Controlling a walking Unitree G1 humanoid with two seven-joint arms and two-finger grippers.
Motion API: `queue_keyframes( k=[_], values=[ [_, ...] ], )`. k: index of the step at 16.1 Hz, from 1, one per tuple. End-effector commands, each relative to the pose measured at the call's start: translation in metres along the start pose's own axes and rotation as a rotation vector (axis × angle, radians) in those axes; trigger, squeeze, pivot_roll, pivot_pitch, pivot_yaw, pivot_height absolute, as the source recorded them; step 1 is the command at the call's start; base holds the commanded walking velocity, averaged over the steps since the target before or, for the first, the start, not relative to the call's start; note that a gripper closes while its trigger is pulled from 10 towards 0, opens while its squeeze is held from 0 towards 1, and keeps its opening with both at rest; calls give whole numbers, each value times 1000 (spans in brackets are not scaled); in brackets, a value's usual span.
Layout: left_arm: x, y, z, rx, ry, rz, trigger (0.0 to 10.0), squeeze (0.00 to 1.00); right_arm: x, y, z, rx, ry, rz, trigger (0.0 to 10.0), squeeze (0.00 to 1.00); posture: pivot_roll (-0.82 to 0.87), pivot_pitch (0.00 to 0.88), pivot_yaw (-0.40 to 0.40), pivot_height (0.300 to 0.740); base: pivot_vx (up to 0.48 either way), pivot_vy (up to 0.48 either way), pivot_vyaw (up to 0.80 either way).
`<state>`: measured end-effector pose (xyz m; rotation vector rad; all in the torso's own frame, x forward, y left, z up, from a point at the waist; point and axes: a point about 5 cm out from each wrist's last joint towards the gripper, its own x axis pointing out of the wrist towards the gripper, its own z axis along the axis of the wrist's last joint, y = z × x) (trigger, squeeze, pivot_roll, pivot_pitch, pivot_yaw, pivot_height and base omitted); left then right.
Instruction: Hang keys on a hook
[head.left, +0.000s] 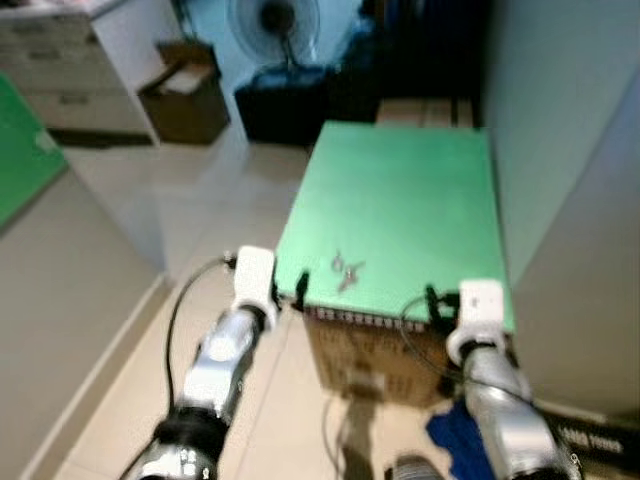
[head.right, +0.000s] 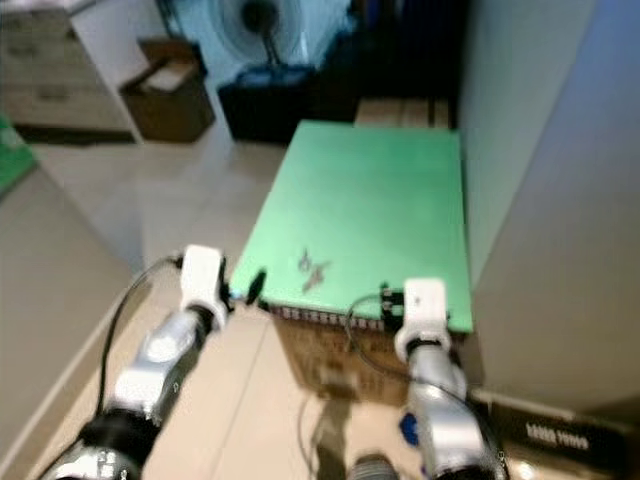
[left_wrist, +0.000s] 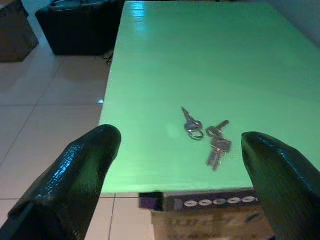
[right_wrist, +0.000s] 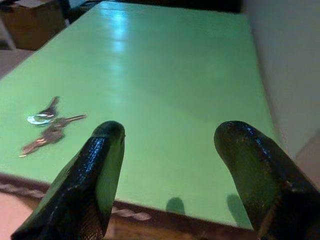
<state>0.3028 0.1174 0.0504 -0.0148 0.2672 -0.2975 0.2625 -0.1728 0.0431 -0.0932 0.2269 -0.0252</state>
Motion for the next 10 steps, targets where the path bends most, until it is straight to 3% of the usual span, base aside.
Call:
queue_keyframes(
  k=[1,3,10],
  values=[
    [-3,10,-2,15,7,41,10000,0,0,8,1,8,-7,20,10000,0,-310,0,134,740,0,0,0],
    [-5,9,-3,-16,-1,60,10000,0,-1,7,0,6,-5,25,10000,0,-300,0,124,740,405,0,0],
    [-6,7,-4,12,3,52,10000,0,-2,10,-4,11,2,27,10000,0,-298,0,135,740,464,0,0]
  ],
)
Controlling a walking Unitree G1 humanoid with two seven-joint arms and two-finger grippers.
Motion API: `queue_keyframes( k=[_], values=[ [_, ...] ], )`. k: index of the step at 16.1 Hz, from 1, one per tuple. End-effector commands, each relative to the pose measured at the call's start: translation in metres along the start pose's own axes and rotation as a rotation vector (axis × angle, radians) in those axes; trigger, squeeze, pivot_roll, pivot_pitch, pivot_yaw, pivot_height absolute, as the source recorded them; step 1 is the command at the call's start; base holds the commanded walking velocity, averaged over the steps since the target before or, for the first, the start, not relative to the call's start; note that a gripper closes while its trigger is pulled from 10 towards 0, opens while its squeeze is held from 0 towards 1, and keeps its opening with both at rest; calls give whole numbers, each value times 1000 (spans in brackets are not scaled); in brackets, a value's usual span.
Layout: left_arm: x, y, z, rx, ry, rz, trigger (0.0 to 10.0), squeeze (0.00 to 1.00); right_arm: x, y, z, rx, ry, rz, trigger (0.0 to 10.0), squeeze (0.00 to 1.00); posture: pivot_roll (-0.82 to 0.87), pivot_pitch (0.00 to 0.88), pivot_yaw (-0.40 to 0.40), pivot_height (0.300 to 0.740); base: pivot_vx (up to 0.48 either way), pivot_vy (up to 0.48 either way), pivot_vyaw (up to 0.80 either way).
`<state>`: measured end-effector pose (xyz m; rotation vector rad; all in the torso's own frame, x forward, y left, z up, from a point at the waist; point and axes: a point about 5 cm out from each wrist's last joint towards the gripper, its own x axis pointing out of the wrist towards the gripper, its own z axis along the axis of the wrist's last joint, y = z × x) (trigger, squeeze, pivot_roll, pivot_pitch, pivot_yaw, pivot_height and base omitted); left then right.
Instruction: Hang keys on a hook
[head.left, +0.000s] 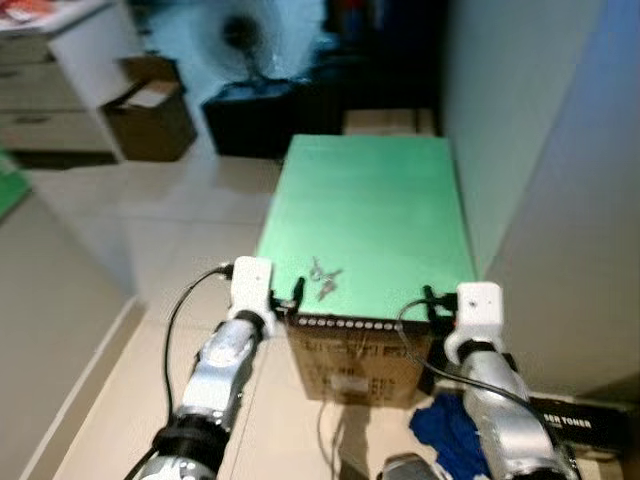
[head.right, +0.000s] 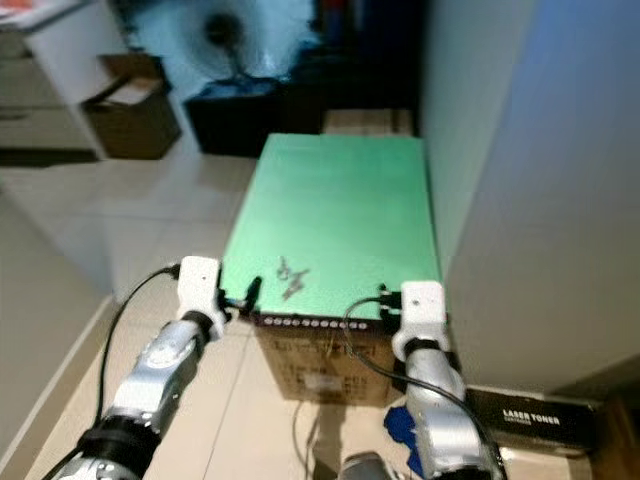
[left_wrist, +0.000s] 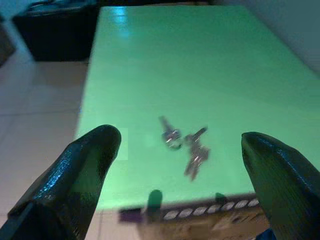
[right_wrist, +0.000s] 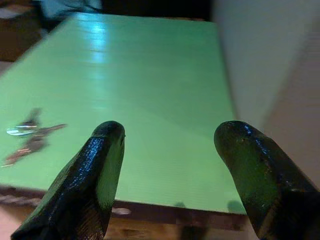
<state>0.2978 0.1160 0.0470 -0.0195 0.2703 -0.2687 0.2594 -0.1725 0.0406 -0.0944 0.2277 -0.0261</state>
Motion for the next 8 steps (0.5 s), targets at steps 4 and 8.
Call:
queue_keyframes(
  k=[4,8],
  values=[
    [-3,9,1,11,-3,23,10000,0,0,9,-1,16,-4,22,10000,0,-297,0,132,740,480,0,0],
    [-3,9,1,34,3,28,10000,0,2,11,0,13,-3,32,10000,0,-294,0,129,740,473,0,0]
  ],
)
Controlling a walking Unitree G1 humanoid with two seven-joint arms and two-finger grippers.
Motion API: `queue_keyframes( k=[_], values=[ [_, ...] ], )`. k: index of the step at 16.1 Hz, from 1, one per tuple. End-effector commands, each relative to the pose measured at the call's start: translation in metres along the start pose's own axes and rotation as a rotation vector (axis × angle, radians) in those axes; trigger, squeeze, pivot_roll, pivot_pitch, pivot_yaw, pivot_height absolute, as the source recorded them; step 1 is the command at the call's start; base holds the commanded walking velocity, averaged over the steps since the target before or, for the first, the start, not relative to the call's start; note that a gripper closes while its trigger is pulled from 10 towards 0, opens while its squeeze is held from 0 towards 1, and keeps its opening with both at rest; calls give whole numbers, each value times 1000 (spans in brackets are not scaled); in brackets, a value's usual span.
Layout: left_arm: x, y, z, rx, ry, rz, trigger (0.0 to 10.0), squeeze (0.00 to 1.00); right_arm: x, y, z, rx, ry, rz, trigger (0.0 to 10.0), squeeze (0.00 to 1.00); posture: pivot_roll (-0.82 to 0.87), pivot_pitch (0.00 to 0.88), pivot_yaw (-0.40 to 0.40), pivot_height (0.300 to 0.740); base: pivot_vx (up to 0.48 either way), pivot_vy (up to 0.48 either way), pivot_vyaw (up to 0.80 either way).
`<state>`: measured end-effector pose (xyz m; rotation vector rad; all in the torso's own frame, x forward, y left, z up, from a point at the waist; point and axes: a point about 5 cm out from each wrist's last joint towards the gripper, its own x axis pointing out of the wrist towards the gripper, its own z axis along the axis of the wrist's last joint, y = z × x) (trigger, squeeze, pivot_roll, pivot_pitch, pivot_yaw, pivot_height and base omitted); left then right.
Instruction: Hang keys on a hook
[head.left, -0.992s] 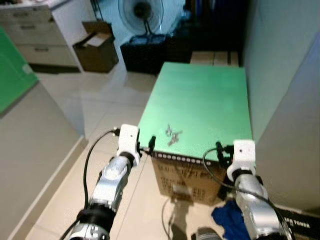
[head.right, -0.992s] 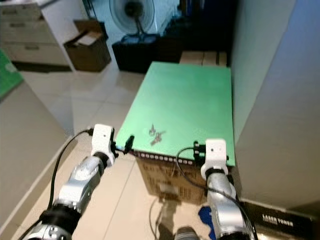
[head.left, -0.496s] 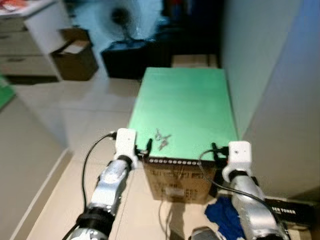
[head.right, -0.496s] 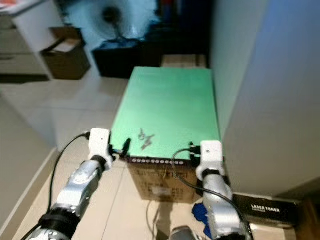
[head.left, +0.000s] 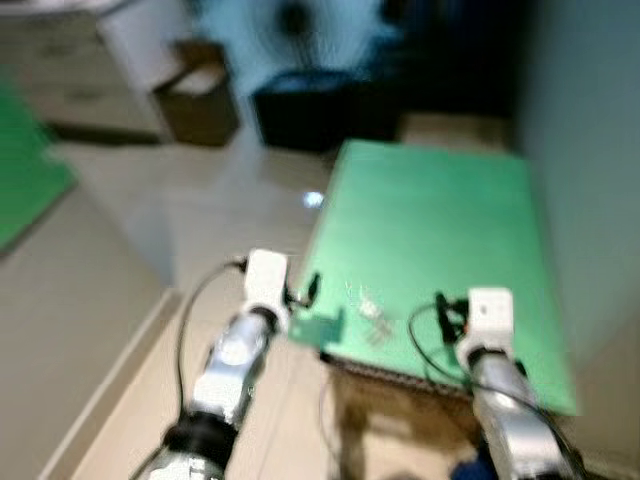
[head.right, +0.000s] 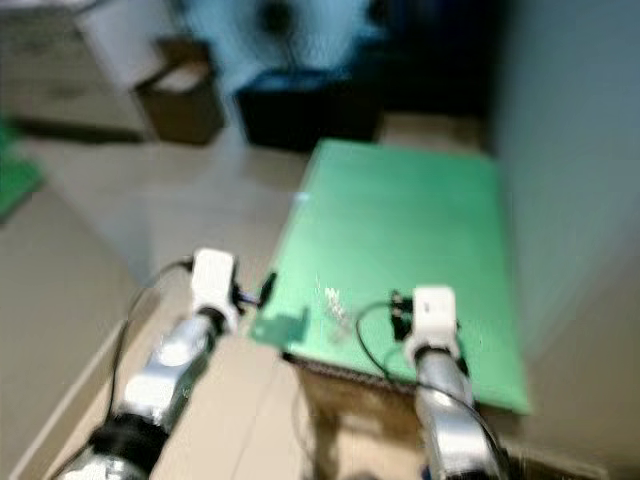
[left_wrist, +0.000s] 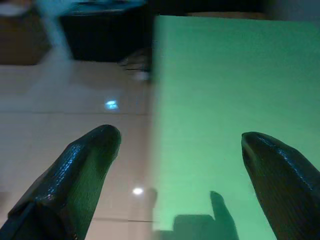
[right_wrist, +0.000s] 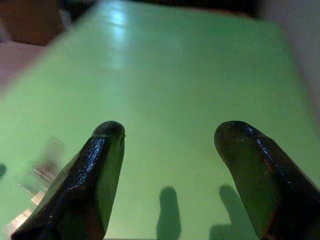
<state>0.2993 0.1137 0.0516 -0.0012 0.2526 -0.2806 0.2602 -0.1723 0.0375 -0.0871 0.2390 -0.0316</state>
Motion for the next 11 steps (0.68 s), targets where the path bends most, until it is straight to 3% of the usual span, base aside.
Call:
queue_keyframes(
  k=[1,7,11],
  values=[
    [-4,11,-4,18,19,37,10000,0,1,11,3,5,-14,37,10000,0,-294,0,129,740,480,0,0],
    [-7,14,-6,6,22,52,10000,0,3,12,3,3,-16,19,10000,0,-282,0,130,740,0,0,0],
    [-8,15,-7,17,29,40,10000,0,12,13,16,27,-47,-21,10000,0,-277,0,146,740,0,0,0]
  ],
)
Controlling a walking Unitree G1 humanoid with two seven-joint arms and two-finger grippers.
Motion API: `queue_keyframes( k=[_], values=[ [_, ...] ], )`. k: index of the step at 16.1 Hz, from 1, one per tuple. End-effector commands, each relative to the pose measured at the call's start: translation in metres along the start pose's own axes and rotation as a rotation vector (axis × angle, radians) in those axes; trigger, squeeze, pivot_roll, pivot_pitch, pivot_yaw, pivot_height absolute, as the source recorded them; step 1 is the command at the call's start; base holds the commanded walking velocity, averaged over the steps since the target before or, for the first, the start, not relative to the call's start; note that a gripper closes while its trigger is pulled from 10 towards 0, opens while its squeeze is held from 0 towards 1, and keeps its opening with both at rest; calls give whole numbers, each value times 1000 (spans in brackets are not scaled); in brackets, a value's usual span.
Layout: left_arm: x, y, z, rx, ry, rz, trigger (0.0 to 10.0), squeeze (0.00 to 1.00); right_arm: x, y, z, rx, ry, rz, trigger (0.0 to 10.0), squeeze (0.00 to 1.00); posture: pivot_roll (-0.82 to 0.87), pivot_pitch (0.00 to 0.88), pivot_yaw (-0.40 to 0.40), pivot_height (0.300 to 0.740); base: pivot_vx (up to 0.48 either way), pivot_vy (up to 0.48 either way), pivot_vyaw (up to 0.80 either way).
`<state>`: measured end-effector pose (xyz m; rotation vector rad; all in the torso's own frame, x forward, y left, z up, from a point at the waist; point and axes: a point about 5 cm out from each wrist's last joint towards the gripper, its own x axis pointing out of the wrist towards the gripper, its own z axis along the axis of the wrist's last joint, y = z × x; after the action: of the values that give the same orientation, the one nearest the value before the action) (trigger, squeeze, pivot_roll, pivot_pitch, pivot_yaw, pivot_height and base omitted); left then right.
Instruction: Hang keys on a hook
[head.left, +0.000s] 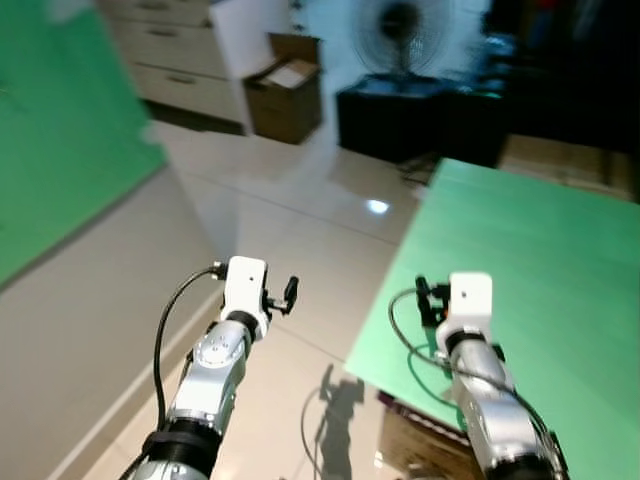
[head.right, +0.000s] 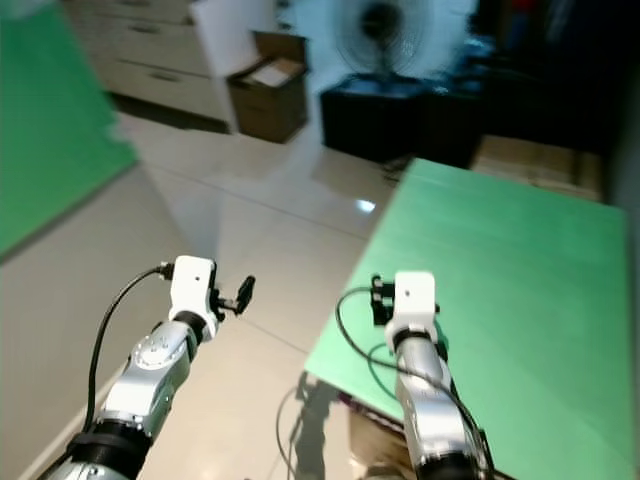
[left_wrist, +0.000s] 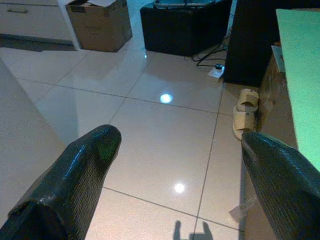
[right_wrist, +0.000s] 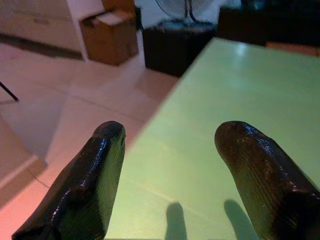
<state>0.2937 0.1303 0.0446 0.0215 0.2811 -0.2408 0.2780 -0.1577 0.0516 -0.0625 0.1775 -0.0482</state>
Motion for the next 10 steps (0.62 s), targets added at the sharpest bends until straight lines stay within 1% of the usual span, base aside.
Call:
queue_keyframes(
  k=[1,3,5,6,8,9,10],
  values=[
    [-2,3,2,12,3,-5,10000,0,6,0,3,12,3,-26,10000,0,-272,0,156,740,0,0,0],
    [-4,7,2,34,8,-8,10000,0,14,-3,7,20,5,-87,10000,0,-258,0,171,740,0,0,0],
    [-6,13,2,43,11,-4,10000,0,22,-10,9,18,26,-170,10000,0,-248,0,171,740,0,0,0],
    [-6,15,2,45,10,-3,10000,0,22,-13,13,26,30,-205,10000,0,-248,0,170,740,0,0,0],
    [-8,15,2,47,13,-6,10000,0,24,-11,12,11,57,-220,10000,0,-254,0,172,740,0,0,0],
    [-10,15,1,55,19,-17,10000,0,27,-12,1,-5,125,-261,10000,0,-244,0,175,740,0,0,0],
    [-13,16,0,64,25,-24,10000,0,29,-17,-7,9,197,-320,10000,0,-241,0,176,740,0,0,0]
  ],
)
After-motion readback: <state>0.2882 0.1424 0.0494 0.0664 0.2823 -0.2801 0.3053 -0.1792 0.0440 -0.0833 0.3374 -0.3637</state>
